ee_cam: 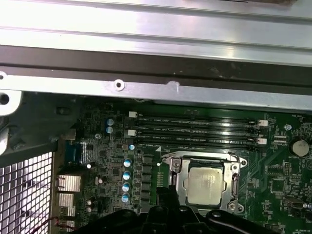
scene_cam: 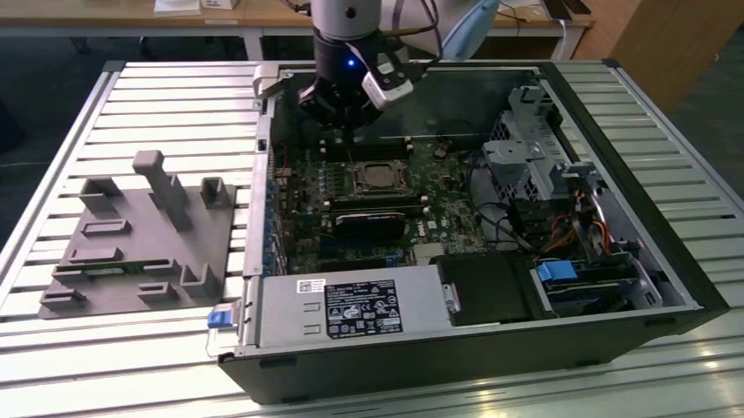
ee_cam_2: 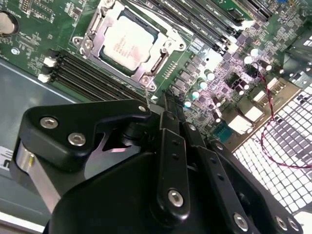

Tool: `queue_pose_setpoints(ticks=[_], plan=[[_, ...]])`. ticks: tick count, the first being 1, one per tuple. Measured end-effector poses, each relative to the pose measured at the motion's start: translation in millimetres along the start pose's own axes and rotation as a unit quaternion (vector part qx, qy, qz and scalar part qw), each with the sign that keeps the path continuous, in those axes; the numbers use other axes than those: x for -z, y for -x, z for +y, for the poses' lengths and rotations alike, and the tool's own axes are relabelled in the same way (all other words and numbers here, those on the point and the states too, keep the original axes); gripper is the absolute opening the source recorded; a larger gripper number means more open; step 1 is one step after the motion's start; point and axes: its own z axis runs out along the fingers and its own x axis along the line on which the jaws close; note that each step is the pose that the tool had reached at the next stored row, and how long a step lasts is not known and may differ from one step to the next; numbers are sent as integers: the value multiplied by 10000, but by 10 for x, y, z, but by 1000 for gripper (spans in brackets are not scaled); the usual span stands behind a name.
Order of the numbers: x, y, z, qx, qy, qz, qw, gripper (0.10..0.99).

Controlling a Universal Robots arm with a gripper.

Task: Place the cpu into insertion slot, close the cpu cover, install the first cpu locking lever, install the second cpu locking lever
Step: 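Install the first cpu locking lever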

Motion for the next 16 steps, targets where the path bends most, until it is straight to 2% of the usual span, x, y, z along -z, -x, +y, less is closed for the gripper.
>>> queue_pose_setpoints(ticks=[9, 16], plan=[[-10, -101, 5, -3, 0, 0, 10000, 106], [-23, -134, 30, -4, 0, 0, 10000, 106]])
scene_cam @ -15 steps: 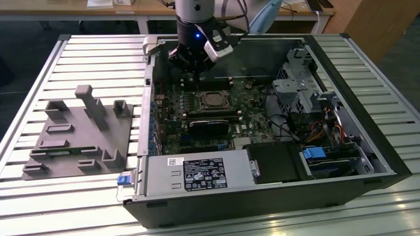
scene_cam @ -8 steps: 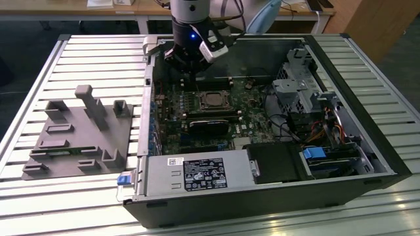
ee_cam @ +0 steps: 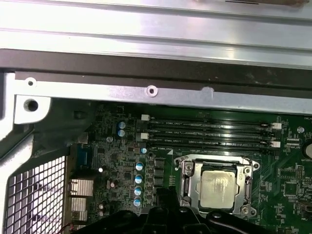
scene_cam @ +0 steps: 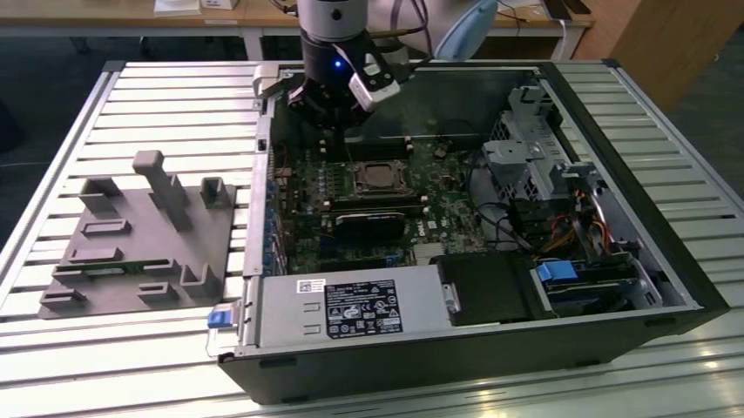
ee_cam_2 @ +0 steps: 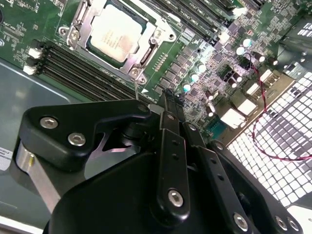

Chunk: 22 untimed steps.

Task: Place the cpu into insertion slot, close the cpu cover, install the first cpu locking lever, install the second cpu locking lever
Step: 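Install the first cpu locking lever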

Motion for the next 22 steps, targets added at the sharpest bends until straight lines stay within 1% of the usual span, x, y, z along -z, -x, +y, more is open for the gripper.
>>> queue_pose_setpoints(ticks=[13, 17, 22], plan=[[-41, -30, 119, 0, 0, 0, 10000, 106], [-50, -29, 153, 0, 0, 0, 10000, 106], [-55, -19, 179, 1, 0, 0, 10000, 106]])
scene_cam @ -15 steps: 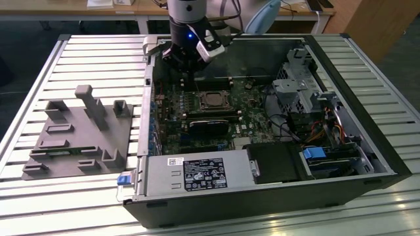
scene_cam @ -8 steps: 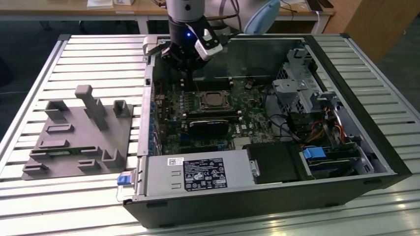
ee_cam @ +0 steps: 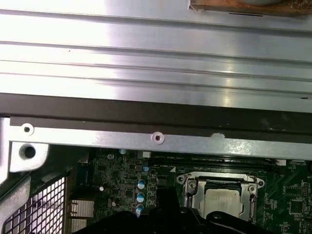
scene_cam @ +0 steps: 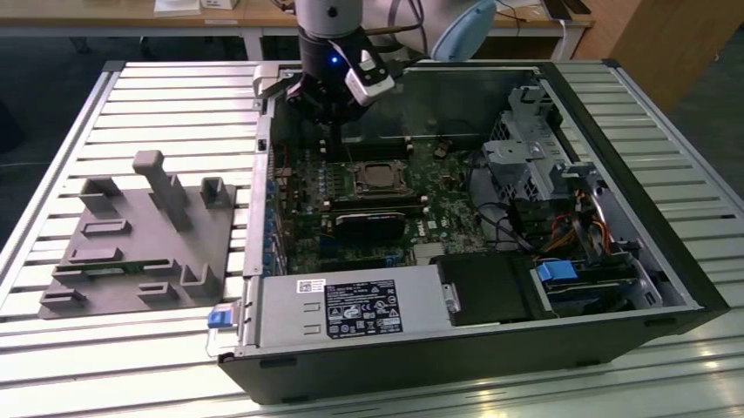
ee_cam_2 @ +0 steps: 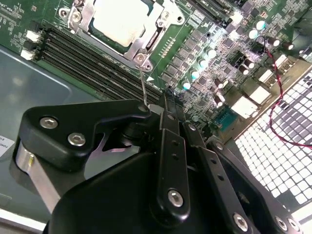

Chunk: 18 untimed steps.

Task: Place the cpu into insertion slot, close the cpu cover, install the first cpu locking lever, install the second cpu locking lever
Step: 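Install the first cpu locking lever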

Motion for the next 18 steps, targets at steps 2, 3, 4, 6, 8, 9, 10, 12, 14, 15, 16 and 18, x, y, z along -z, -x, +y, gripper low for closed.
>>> queue_pose_setpoints(ticks=[2, 3, 4, 6, 8, 9, 10, 12, 14, 15, 16, 18], plan=[[-1, 15, 4, 0, 0, 0, 10000, 106], [-2, 26, 4, -1, 0, 0, 10000, 106], [-2, 39, 4, -1, 0, 0, 10000, 106], [-4, 68, 4, -1, 0, 0, 10000, 106], [-5, 101, 4, -1, 0, 0, 10000, 106], [-6, 120, 4, -1, 0, 0, 10000, 106], [-7, 141, 4, -1, 0, 0, 10000, 106], [-9, 188, 4, -1, 0, 0, 10000, 106], [-12, 236, 5, -1, 0, 0, 10000, 106], [-14, 260, 5, -1, 0, 0, 10000, 106], [-16, 288, 5, 0, 0, 0, 10000, 106], [-19, 346, 4, -1, 0, 0, 10000, 106]])
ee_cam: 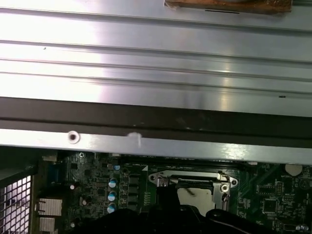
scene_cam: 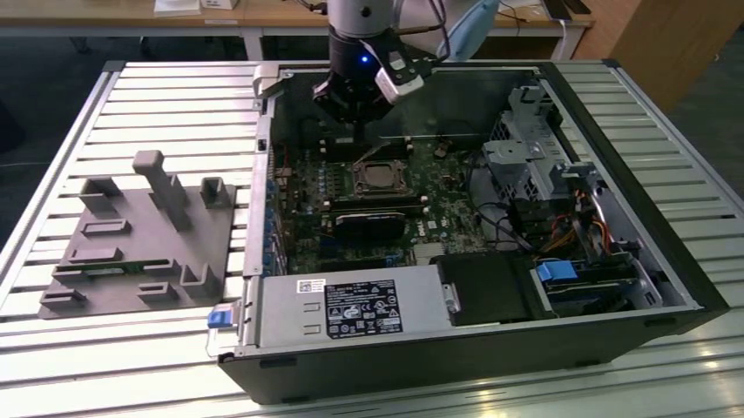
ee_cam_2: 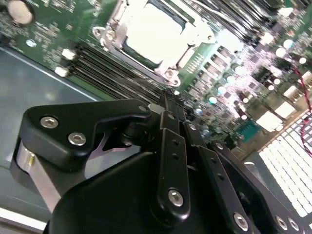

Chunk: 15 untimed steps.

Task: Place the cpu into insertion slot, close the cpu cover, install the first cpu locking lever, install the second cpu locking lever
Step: 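Install the first cpu locking lever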

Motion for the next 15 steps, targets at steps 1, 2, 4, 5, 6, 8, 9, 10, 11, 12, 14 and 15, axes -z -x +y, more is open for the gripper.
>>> queue_pose_setpoints(ticks=[1, 2, 4, 5, 6, 8, 9, 10, 11, 12, 14, 15], plan=[[-2, 21, 0, 0, 0, 1, 10000, 106], [-5, 35, -1, 0, 0, 0, 10000, 106], [-6, 42, -1, 1, 0, 0, 10000, 106], [-6, 42, -1, 0, -1, 1, 10000, 106], [-6, 42, -1, 0, -1, 1, 10000, 106], [-13, 41, -1, -1, 86, -7, 10000, 106], [-17, 41, -1, -3, 145, -10, 9999, 106], [-23, 41, -1, -3, 170, -11, 9999, 106], [-28, 41, 0, -3, 172, -13, 9999, 106], [-30, 42, -1, -4, 171, -12, 9999, 106], [-37, 52, -1, -3, 171, -12, 9999, 106], [-43, 59, -1, -3, 171, -12, 9999, 106]])
